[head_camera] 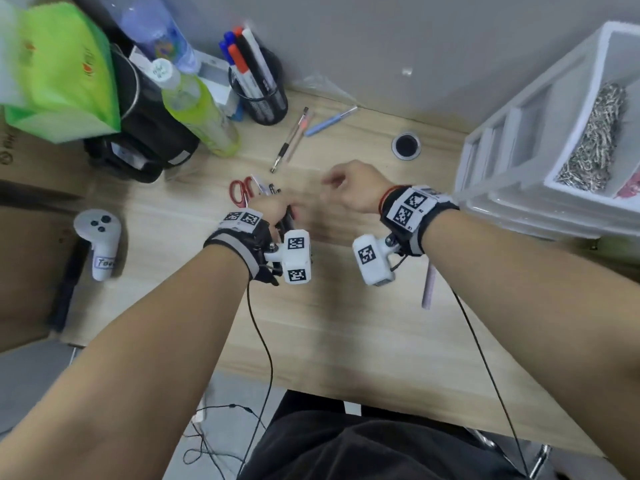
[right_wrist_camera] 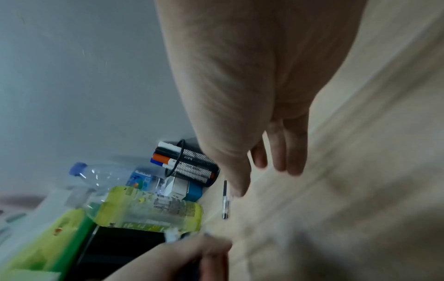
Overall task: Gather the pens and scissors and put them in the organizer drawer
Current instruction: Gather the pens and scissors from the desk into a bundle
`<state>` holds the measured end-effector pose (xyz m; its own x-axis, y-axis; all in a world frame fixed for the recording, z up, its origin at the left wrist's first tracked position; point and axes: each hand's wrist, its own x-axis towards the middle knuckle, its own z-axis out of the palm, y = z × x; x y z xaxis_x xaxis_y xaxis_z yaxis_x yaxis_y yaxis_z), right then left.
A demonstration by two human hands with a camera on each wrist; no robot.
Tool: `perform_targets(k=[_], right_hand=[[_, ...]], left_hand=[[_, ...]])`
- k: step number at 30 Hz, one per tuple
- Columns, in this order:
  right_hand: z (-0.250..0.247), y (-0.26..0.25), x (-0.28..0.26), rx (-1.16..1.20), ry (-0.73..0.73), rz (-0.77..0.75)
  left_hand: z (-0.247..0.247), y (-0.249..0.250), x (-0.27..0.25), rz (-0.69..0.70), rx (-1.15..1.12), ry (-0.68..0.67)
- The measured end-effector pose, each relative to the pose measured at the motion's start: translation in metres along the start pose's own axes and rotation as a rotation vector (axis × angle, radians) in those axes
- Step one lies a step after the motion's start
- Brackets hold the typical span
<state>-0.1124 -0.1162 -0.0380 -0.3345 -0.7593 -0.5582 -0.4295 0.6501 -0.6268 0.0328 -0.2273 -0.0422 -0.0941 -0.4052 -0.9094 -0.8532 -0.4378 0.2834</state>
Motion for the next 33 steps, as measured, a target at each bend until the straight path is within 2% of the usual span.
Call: perform_targets(k=[5, 12, 16, 22, 25, 29, 33], right_hand=[[-0.018, -0.007, 0.065, -0.398, 0.131, 0.007], [0.002, -0.016, 0.11, -0.704, 0.126, -0.057], [0.007, -0.012, 0.108, -0.677, 0.158, -0.124], [0.024, 0.01, 0.071, -0.695, 0.096, -0.014], [0.029, 0.018, 0.042, -0.623, 0.052, 0.033], [0.036, 0.038, 0.005, -0.443, 0.012, 0.111], [0.04, 0.064, -0.049, -0.253, 0.074, 0.23]], left_hand=[[-0.033, -0.007, 0.019, 0.064, 0.065, 0.263], [-0.051, -0.028, 0.045, 0.06, 0.218, 0.444], [-0.044, -0.023, 0.046, 0.107, 0.292, 0.484], [-0.031, -0.023, 0.042, 0.17, 0.397, 0.522], [-0.026, -0.025, 0.038, 0.176, 0.428, 0.515], [-0.006, -0.027, 0.03, 0.203, 0.522, 0.431], [0.041, -0.033, 0.008, 0.268, 0.602, 0.301]])
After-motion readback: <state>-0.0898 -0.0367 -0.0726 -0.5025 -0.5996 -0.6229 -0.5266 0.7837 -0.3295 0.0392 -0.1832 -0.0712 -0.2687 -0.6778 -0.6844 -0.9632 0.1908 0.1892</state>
